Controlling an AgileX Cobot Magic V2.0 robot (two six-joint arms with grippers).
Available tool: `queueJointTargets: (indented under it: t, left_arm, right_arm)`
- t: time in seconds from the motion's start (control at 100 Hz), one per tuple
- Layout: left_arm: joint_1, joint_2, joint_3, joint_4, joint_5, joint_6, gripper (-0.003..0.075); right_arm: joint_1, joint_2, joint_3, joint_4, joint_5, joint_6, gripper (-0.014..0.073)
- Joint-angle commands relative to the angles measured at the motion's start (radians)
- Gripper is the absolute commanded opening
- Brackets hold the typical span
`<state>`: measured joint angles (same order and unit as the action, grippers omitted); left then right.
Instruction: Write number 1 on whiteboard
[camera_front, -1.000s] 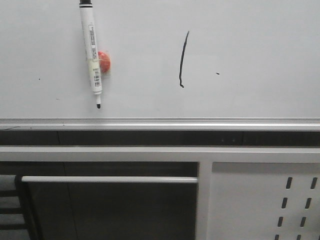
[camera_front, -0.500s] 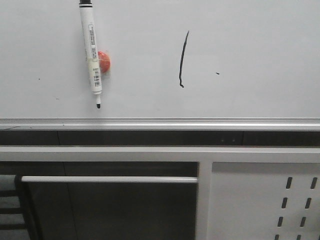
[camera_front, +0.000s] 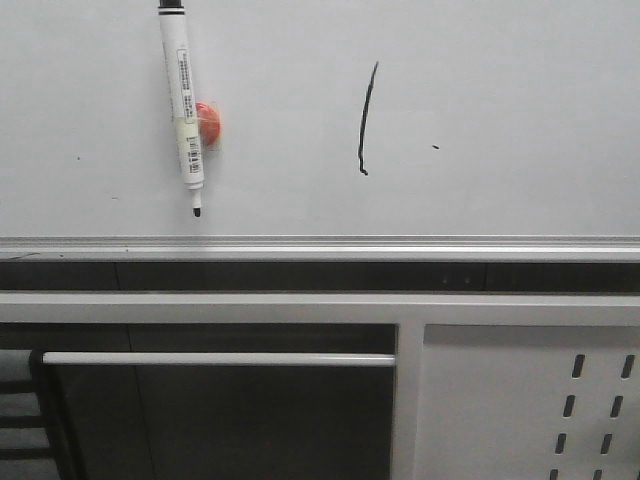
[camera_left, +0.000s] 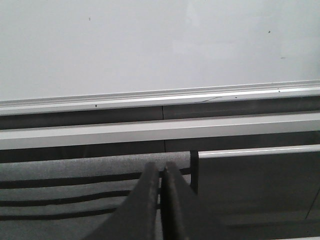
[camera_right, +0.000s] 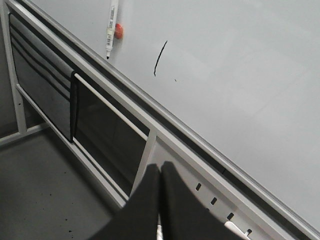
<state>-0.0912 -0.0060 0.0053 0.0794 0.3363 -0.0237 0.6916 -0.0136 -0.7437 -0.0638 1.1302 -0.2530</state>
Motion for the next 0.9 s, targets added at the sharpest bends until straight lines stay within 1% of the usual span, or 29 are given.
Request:
queueJointTargets:
  t: [0.0,0.6,0.74,0.89]
  left_arm:
    - [0.003,-0.024,0.023,-0.012,-0.05,0.002,-0.0018]
    - [0.003,-0.024,0.023,-0.012,-0.05,0.002,-0.0018]
    - [0.003,-0.024,0.023,-0.012,-0.05,0.002,-0.0018]
    - [0.003,-0.024,0.023,-0.012,-0.05,0.002,-0.0018]
  right_arm:
    - [-0.004,0.005,-0.017,-0.004,-0.074,-0.001,-0.0061]
    - [-0.004,0.005,-0.016,-0.008,-0.083,-0.001,-0.0061]
    - [-0.004,0.005,0.045,-0.036,-0.187,0.001,-0.0061]
    - [-0.013,0.005,0.205,-0.046,-0.356,0.012,-0.0061]
